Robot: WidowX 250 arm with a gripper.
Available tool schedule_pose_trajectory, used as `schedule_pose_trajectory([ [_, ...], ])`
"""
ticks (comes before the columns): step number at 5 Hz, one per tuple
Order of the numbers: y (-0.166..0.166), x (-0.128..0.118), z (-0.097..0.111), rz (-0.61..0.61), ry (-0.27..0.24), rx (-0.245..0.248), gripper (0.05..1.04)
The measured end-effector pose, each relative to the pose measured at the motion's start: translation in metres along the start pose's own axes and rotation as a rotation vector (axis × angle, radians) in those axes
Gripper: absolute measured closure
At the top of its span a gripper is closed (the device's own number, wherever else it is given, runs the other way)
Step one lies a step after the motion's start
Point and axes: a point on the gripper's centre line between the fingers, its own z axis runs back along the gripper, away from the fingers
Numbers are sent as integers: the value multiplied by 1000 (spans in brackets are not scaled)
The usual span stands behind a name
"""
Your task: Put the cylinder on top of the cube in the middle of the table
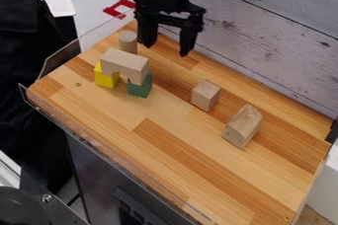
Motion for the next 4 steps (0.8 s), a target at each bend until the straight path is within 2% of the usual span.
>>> schedule_pose_trajectory([
  [1, 17, -1, 9, 34, -21, 0, 83],
  [4, 47, -5, 12, 55, 3, 24, 83],
])
